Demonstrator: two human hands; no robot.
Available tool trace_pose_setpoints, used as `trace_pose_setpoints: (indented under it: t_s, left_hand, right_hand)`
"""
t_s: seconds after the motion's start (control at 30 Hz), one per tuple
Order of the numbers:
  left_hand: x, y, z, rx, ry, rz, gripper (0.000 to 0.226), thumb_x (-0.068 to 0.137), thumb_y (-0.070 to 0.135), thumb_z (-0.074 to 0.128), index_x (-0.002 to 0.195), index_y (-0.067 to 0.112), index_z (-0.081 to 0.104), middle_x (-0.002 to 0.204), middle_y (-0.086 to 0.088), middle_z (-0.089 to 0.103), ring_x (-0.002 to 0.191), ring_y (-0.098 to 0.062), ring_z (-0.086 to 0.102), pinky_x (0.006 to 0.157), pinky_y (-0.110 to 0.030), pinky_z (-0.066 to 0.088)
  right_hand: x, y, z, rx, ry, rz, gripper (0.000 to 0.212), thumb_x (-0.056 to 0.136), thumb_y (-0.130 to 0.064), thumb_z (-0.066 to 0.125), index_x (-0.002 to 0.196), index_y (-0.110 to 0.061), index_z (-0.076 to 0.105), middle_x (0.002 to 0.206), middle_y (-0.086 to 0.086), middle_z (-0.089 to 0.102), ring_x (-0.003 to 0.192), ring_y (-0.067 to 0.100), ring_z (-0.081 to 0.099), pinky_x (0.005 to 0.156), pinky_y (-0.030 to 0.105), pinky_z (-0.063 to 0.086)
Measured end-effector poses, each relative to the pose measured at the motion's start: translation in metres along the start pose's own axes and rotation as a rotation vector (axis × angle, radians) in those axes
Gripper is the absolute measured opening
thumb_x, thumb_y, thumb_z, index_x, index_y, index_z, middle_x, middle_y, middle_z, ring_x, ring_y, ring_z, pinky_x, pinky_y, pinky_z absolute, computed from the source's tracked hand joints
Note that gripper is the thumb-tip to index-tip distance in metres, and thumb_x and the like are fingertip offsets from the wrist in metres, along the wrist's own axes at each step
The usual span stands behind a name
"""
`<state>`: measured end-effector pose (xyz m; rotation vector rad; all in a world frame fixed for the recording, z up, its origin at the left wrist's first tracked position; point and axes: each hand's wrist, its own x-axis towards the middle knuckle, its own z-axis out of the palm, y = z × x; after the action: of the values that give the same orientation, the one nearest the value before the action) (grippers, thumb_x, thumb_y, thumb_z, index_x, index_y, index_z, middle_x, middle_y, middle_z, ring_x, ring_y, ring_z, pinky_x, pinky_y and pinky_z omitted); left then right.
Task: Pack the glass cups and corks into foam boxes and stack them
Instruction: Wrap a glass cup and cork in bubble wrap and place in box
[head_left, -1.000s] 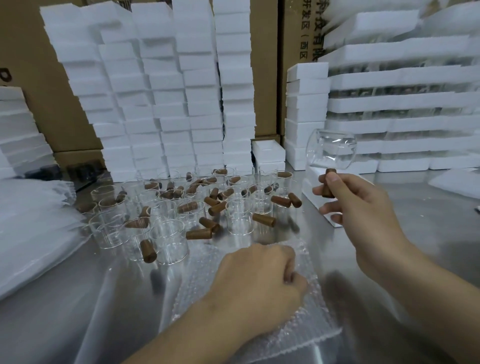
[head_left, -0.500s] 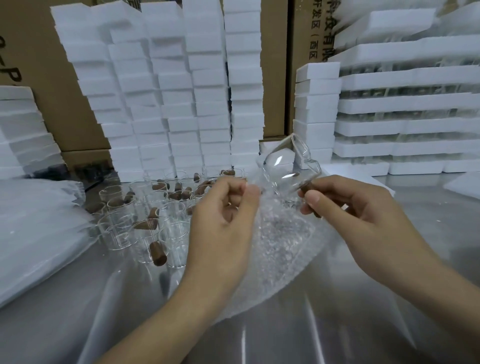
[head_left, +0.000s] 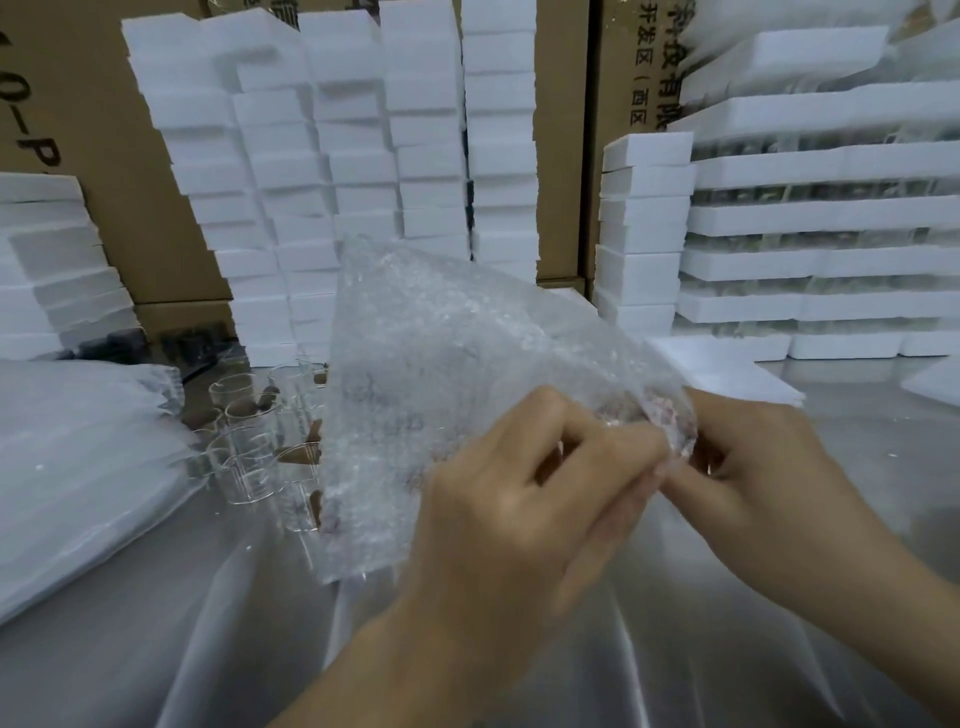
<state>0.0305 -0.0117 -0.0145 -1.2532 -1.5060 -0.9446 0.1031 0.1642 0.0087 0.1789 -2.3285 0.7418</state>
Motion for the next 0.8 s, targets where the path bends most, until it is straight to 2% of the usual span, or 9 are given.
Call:
trace_pose_setpoints:
  t_s: [0.13,0.33,0.47,0.53,0.57,0.6,0.63,0.67,0.8]
  left_hand:
    - [-0.003,0.003,0.004,-0.026,-0.007,-0.019,0.020,0.109,0.026,0.065,0.105,0.015,0.082,0.090,-0.002,0.064,0.073,-0.017,0.062,0.063,-0.030,0.052]
    - [-0.003,0.003,0.001,-0.073,-0.114,-0.047,0.021,0.107,0.029,0.064,0.112,0.016,0.080,0.096,0.000,0.064,0.084,-0.017,0.063,0.072,-0.033,0.053]
    - [0.009,-0.008,-0.013,0.014,-0.041,-0.049,0.021,0.101,0.026,0.064,0.112,0.015,0.077,0.105,0.004,0.062,0.097,-0.015,0.056,0.085,-0.036,0.047]
    - [0.015,-0.018,-0.020,0.061,0.043,-0.165,0.024,0.098,0.028,0.064,0.120,0.020,0.069,0.116,0.006,0.059,0.111,-0.012,0.053,0.097,-0.031,0.042]
    - [0.018,-0.023,-0.024,0.063,0.065,-0.245,0.029,0.097,0.031,0.065,0.126,0.025,0.062,0.123,0.008,0.056,0.117,-0.012,0.052,0.101,-0.030,0.040]
    - [0.020,-0.028,-0.028,0.031,0.065,-0.342,0.037,0.095,0.034,0.068,0.130,0.029,0.057,0.129,0.012,0.054,0.123,-0.011,0.052,0.103,-0.028,0.041]
    - [0.021,-0.033,-0.031,-0.039,0.041,-0.447,0.045,0.094,0.037,0.071,0.136,0.031,0.054,0.135,0.016,0.054,0.128,-0.009,0.054,0.102,-0.024,0.044]
    - [0.021,-0.037,-0.033,-0.133,0.001,-0.547,0.056,0.091,0.042,0.074,0.142,0.034,0.052,0.139,0.021,0.055,0.131,-0.006,0.055,0.100,-0.019,0.046]
    - [0.018,-0.049,-0.034,-0.422,-0.159,-0.761,0.079,0.081,0.061,0.081,0.151,0.048,0.047,0.142,0.022,0.065,0.131,-0.001,0.062,0.111,-0.038,0.049]
  right_hand:
    - [0.000,-0.006,0.008,0.486,-0.066,0.160,0.029,0.086,-0.017,0.067,0.073,-0.043,0.073,0.057,-0.015,0.055,0.051,0.002,0.045,0.050,0.013,0.036]
    - [0.003,-0.006,0.007,0.934,-0.205,0.513,0.035,0.093,-0.001,0.054,0.066,-0.022,0.056,0.059,-0.005,0.032,0.050,0.008,0.021,0.053,0.027,0.016]
    - [0.004,0.002,0.006,0.851,-0.197,0.547,0.032,0.098,-0.016,0.062,0.067,-0.023,0.066,0.061,-0.003,0.036,0.051,0.012,0.025,0.054,0.026,0.020]
    - [0.003,0.005,0.005,0.740,-0.180,0.562,0.023,0.098,-0.027,0.069,0.084,-0.008,0.071,0.070,0.014,0.045,0.060,0.039,0.033,0.061,0.033,0.039]
    - [0.002,0.008,0.005,0.700,-0.168,0.573,0.028,0.096,-0.031,0.071,0.099,-0.003,0.074,0.080,0.021,0.059,0.076,0.057,0.043,0.082,0.036,0.022]
    - [0.002,0.008,0.006,0.667,-0.149,0.578,0.031,0.094,-0.033,0.073,0.109,-0.006,0.076,0.099,0.029,0.070,0.099,0.063,0.050,0.107,0.071,0.044]
    - [0.003,0.007,0.006,0.654,-0.133,0.571,0.030,0.093,-0.033,0.075,0.112,-0.010,0.078,0.116,0.032,0.070,0.115,0.062,0.050,0.099,0.061,0.051]
    - [0.003,0.004,0.006,0.640,-0.123,0.559,0.029,0.092,-0.033,0.079,0.111,-0.011,0.079,0.122,0.037,0.063,0.118,0.063,0.049,0.102,0.069,0.048]
    - [0.004,0.005,0.005,0.592,-0.127,0.536,0.036,0.078,-0.051,0.077,0.098,-0.021,0.083,0.109,0.031,0.068,0.081,0.030,0.057,0.079,0.041,0.042]
